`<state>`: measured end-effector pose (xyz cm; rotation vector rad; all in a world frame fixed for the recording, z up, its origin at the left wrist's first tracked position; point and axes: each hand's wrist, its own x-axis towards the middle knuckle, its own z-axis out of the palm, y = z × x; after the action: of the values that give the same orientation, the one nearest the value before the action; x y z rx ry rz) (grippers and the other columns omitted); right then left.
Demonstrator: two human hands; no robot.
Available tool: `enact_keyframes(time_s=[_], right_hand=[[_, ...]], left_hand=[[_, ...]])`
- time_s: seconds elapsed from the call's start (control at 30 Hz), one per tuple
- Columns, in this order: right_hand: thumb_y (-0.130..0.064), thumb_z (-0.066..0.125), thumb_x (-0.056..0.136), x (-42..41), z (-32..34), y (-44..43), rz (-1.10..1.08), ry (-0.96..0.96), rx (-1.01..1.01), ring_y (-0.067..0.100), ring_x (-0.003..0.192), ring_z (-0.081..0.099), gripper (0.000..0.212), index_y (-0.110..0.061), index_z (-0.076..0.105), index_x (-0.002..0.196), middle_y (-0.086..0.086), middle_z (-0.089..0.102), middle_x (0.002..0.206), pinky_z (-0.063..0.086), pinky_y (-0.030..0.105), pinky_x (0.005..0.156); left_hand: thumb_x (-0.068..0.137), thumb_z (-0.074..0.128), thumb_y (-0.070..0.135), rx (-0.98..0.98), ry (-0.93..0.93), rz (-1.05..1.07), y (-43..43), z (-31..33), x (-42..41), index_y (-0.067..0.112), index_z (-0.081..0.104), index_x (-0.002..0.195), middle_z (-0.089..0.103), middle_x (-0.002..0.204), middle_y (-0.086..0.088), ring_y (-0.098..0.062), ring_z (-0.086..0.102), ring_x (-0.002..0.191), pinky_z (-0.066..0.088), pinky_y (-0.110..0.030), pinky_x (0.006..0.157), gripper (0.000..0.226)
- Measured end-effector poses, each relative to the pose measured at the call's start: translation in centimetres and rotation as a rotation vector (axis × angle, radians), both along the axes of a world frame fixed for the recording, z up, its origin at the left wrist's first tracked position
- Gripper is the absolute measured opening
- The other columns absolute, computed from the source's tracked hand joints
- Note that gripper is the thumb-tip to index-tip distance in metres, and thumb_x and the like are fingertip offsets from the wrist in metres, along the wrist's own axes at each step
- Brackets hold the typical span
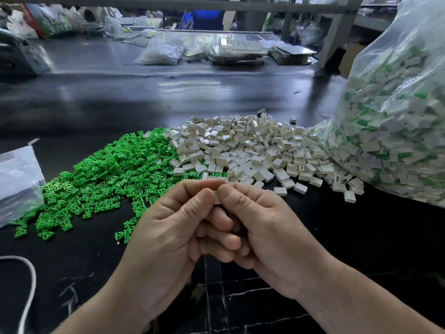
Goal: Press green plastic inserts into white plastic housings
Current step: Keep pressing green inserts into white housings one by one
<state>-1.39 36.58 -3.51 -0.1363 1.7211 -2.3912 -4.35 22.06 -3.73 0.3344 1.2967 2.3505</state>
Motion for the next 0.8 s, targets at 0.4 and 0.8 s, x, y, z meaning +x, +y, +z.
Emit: enact_keyframes(time_s=[0.4, 0.8], right_hand=[[-0.029, 0.072, 0.086, -2.0, 0.1, 4.0, -0.264, -0.026, 0.461, 0.003, 0.053, 0.055, 0.001, -0.028, 0.072, 0.087, -0.009, 0.062, 0.068, 0.042, 0.016, 0.042], [-0.058, 0.048, 0.096, -2.2, -1.7, 1.7, -0.057, 0.302, 1.624, 0.02, 0.109, 0.061, 0.043, -0.034, 0.049, 0.132, -0.008, 0.064, 0.117, 0.05, 0.038, 0.085]], left_hand=[[0.08, 0.046, 0.062, -1.362, 0.932, 0.35, -3.1, -0.7, -1.3, 0.036, 0.065, 0.102, 0.061, 0.087, 0.02, 0.002, 0.057, 0.074, 0.051, -0.024, 0.065, 0.038], [0.081, 0.065, 0.046, -1.58, 1.145, 0.28, -1.5, -2.4, -2.3, 0.024, 0.072, 0.108, 0.054, 0.08, 0.006, -0.017, 0.055, 0.07, 0.041, -0.027, 0.058, 0.035]])
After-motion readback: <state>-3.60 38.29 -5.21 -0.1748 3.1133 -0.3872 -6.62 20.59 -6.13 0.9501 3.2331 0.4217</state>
